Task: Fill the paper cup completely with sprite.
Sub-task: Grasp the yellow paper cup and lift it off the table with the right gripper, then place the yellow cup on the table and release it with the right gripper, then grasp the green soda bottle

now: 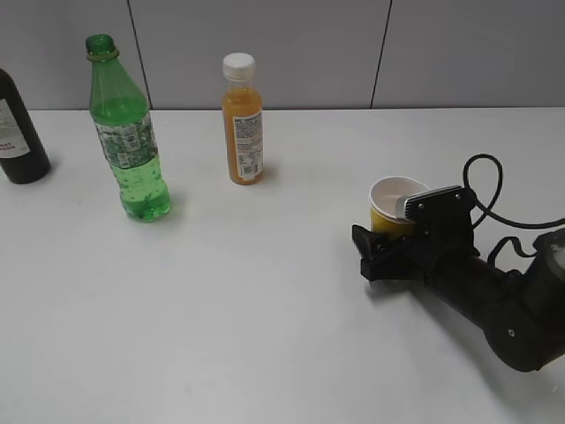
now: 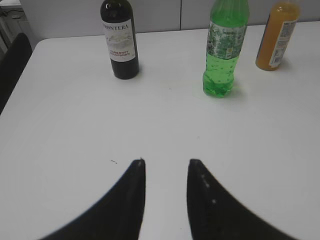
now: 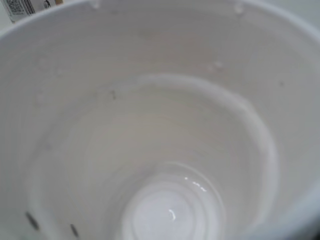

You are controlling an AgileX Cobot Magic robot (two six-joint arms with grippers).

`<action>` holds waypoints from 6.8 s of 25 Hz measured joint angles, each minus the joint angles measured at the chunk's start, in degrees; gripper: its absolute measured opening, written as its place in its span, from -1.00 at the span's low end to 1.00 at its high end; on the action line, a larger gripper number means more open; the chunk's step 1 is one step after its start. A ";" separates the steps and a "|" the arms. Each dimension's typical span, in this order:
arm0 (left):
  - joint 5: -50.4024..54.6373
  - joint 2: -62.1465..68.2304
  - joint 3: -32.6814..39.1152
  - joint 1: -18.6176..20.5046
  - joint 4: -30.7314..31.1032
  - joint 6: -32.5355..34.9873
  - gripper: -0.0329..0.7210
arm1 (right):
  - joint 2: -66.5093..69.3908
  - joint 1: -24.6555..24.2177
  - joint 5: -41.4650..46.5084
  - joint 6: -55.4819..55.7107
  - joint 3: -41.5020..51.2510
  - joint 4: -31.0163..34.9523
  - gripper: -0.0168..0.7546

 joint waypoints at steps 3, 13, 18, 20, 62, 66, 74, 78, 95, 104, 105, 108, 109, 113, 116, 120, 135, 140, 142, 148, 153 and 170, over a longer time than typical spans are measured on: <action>0.00 0.00 0.00 0.00 0.00 0.00 -0.30 | 0.00 0.00 0.06 0.00 -0.06 0.00 0.55; 0.00 0.00 0.00 0.00 0.00 0.00 -0.31 | 0.00 0.00 0.12 0.05 0.07 0.00 0.25; 0.00 0.00 0.00 0.00 0.00 0.00 -0.31 | -0.95 0.00 0.27 0.05 1.18 -0.34 0.24; 0.00 0.00 0.00 0.00 0.00 0.00 -0.31 | -1.81 0.00 1.20 0.05 1.51 -0.34 0.24; 0.00 0.00 0.00 0.00 0.00 0.00 -0.30 | 0.80 1.77 3.03 13.92 -20.12 -56.41 0.23; 0.00 0.00 0.00 0.00 0.00 0.00 -0.30 | 1.89 5.24 6.05 14.05 -23.68 -57.52 0.23; 0.00 0.00 0.00 0.00 0.00 0.00 -0.29 | 6.23 6.38 7.75 18.20 -29.01 -61.00 0.23; 0.00 0.00 0.00 0.00 0.00 0.00 -0.29 | 7.52 6.38 8.80 18.57 -29.42 -62.66 0.23; 0.00 0.00 0.00 0.00 0.00 0.00 -0.29 | 7.71 6.38 12.35 19.06 -29.93 -63.21 0.60; 0.00 0.00 0.00 0.00 0.00 0.00 -0.29 | 5.67 5.73 14.14 19.17 -28.55 -63.70 0.67; 0.00 0.00 0.00 0.00 0.00 0.00 -0.29 | 5.39 5.40 14.20 19.17 -27.94 -63.76 0.67; 0.00 0.00 0.00 0.00 0.00 0.00 -0.29 | 4.20 4.19 14.46 19.17 -25.82 -63.76 0.67; 0.00 0.00 0.00 0.00 0.00 0.00 -0.29 | 3.83 3.79 14.54 19.17 -25.11 -63.76 0.67; 0.00 0.00 0.00 0.00 0.00 0.00 -0.29 | 2.04 2.87 15.03 18.98 -22.77 -63.86 0.67; 0.00 0.00 0.00 0.00 0.00 0.00 -0.29 | 0.33 2.08 15.31 18.78 -21.57 -63.92 0.67; 0.00 0.00 0.00 0.00 0.00 0.00 -0.29 | -3.36 0.12 16.36 18.76 -19.79 -64.14 0.67; 0.00 0.00 0.00 0.00 0.00 0.00 -0.29 | -23.61 -5.75 41.97 9.44 -16.84 -48.65 0.64; 0.00 0.00 0.00 0.00 0.00 0.00 -0.29 | -31.99 -6.88 54.38 0.53 -16.84 -31.02 0.61; 0.00 0.00 0.00 0.00 0.00 0.00 -0.29 | -35.19 -8.33 57.77 -0.16 -16.84 -26.73 0.59; 0.00 0.00 0.00 0.00 0.00 0.00 -0.29 | -41.92 -13.73 69.44 -0.55 -18.78 -17.28 0.59; 0.00 0.00 0.00 0.00 0.00 0.00 -0.29 | -43.65 -17.08 81.89 -0.10 -25.62 -12.02 0.59; 0.00 0.00 0.00 0.00 0.00 0.00 -0.29 | -45.30 -17.38 135.92 -0.49 -39.73 -6.12 0.58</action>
